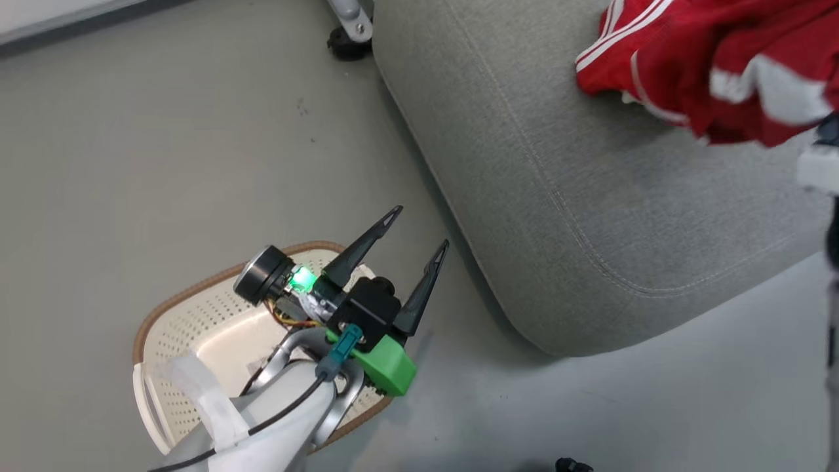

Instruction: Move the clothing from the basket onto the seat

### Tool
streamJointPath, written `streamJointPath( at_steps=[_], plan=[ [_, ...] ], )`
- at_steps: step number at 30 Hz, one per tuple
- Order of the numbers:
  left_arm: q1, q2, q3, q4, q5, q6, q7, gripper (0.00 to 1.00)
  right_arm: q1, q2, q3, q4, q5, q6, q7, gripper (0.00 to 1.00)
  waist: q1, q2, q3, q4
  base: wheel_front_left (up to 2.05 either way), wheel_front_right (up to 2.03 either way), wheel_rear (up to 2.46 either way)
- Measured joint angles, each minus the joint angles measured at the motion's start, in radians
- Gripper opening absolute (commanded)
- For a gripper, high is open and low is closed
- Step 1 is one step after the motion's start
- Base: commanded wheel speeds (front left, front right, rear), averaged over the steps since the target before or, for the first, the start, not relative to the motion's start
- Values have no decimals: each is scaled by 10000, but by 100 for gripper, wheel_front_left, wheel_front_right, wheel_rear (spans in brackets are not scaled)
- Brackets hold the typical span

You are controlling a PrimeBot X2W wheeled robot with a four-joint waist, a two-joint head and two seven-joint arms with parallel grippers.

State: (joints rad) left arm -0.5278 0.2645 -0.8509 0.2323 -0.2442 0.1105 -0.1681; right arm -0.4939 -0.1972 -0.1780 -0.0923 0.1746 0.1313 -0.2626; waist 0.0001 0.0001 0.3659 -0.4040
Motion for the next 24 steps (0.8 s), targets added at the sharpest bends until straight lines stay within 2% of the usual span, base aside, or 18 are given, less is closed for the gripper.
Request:
streamJointPath(
  at_steps=[3, 8, 13, 18, 24],
  plan=[
    [-316, 58, -207, -90, 286, -15, 65, 100, -1487, -970, -288, 426, 299, 2, -2, 0, 0, 0, 432, 319, 0, 0, 0],
    [-790, 19, -474, -328, 646, -150, 88, 100, -3454, -2205, -635, 1277, 466, 2, -2, 0, 1, 0, 1174, 825, 0, 0, 0],
    [-1123, -38, -658, -370, 874, -198, 38, 100, -4487, -2901, -848, 2568, 537, 2, -2, 0, 1, 0, 1957, 1371, 0, 0, 0],
    [-1245, -134, -838, -255, 1005, -215, -59, 100, -4247, -2792, -1014, 4420, 184, 2, -2, 0, 1, 0, 2627, 1830, 0, 0, 0],
    [-1244, -370, -897, 0, 957, -207, -276, 100, -2974, -2203, -2220, 6287, -637, 2, -2, 0, 1, 0, 3010, 2335, 0, 0, 0]
  ],
)
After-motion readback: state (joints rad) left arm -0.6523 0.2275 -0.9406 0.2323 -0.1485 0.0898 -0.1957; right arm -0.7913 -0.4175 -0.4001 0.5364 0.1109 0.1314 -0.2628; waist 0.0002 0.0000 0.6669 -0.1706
